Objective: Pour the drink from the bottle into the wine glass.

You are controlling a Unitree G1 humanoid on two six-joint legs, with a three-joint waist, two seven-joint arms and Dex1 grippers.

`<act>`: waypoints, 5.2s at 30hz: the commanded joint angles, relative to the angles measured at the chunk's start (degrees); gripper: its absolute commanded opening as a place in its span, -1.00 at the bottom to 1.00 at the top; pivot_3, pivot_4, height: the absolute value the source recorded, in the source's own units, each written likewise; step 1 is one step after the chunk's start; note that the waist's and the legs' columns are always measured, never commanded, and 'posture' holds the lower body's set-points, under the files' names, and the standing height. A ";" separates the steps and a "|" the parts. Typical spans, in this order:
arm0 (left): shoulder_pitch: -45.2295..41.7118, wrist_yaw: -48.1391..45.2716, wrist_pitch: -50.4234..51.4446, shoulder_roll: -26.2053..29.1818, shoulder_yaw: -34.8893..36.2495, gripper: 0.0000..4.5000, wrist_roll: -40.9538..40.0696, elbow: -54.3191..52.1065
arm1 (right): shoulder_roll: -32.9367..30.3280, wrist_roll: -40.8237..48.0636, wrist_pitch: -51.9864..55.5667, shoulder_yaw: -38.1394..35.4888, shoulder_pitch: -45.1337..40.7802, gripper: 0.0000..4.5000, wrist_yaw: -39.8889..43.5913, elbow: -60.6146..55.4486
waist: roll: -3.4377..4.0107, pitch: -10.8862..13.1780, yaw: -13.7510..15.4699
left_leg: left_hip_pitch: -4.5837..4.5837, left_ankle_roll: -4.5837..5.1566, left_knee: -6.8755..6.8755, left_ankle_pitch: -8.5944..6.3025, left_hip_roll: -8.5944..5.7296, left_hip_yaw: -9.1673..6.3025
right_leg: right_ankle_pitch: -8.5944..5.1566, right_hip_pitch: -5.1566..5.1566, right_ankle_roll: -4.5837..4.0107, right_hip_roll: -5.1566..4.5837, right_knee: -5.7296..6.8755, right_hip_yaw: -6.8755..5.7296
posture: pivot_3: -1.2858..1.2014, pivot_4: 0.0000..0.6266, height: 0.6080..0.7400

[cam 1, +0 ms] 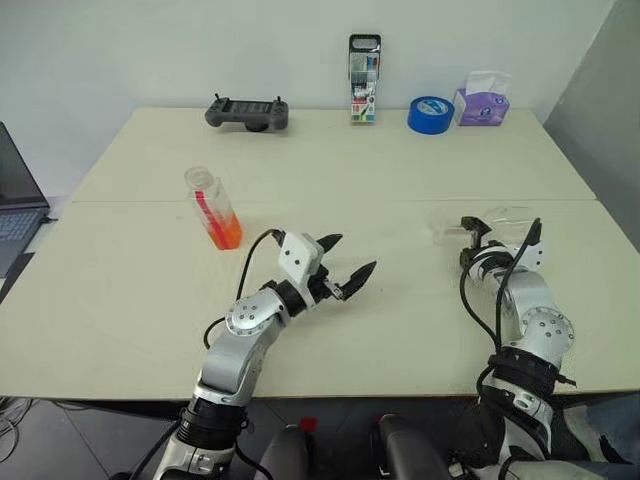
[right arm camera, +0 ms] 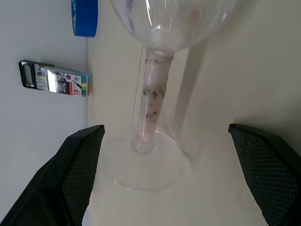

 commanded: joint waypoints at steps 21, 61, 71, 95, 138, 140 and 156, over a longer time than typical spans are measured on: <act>-0.34 1.64 3.23 1.42 1.79 1.00 -0.51 -6.38 | -6.57 -19.79 -4.08 27.35 -3.22 -0.91 25.69 -11.17 | 0.42 0.25 -0.34 | -0.12 0.07 -0.02 -0.04 0.05 0.05 | 0.01 -0.18 -0.01 -0.02 0.03 0.14 | 0.03 -0.52 1.00; 17.85 4.37 14.47 14.03 15.93 1.00 -8.98 -24.07 | -1.74 -68.48 -48.35 48.37 -2.15 -0.91 44.08 32.78 | 0.03 0.29 1.10 | 0.38 0.08 0.00 -0.08 0.02 -0.26 | -0.05 0.35 -0.09 -0.09 -0.08 0.00 | 0.03 -0.52 1.00; 13.82 6.34 12.79 11.83 12.18 1.00 -6.36 -20.69 | -2.15 -69.10 -45.37 48.31 1.13 0.42 45.85 27.14 | 0.01 0.28 0.93 | 0.81 0.07 -0.14 -0.10 0.05 -0.27 | -0.14 0.65 -0.23 -0.06 -0.08 0.01 | 0.03 -0.52 1.00; 5.26 21.08 0.31 2.36 12.45 1.00 7.94 -5.99 | -48.00 -26.76 26.86 30.81 -1.98 0.99 76.17 -45.67 | 0.03 0.42 0.98 | 0.69 0.11 -0.08 -0.14 0.00 -0.29 | -0.33 0.72 0.10 0.04 -0.35 -0.18 | 0.03 -0.52 1.00; -19.35 21.21 -16.33 5.49 20.51 1.00 8.93 31.92 | -52.66 -25.74 21.69 39.83 -17.45 0.99 83.34 -36.61 | -0.03 0.43 2.21 | -0.07 0.28 0.04 -0.23 -0.22 -0.46 | 0.11 0.50 0.19 -0.76 -1.07 -0.35 | 0.03 -0.52 1.00; -19.39 20.90 -16.96 5.29 20.41 1.00 8.88 32.41 | -52.27 -25.54 21.79 39.70 -17.50 0.99 82.27 -36.87 | -0.03 0.43 2.27 | -0.08 0.28 0.05 -0.23 -0.22 -0.47 | 0.11 0.49 0.19 -0.76 -1.05 -0.35 | 0.03 -0.52 1.00; -29.42 15.52 -22.21 10.22 15.83 -0.23 12.63 34.20 | -45.51 -16.03 29.51 25.71 -7.10 1.00 63.57 -42.99 | -0.16 0.45 2.76 | -0.23 0.27 0.08 -0.23 -0.28 -0.47 | 0.14 0.43 0.22 -0.79 -0.98 -0.42 | 0.03 -0.52 1.00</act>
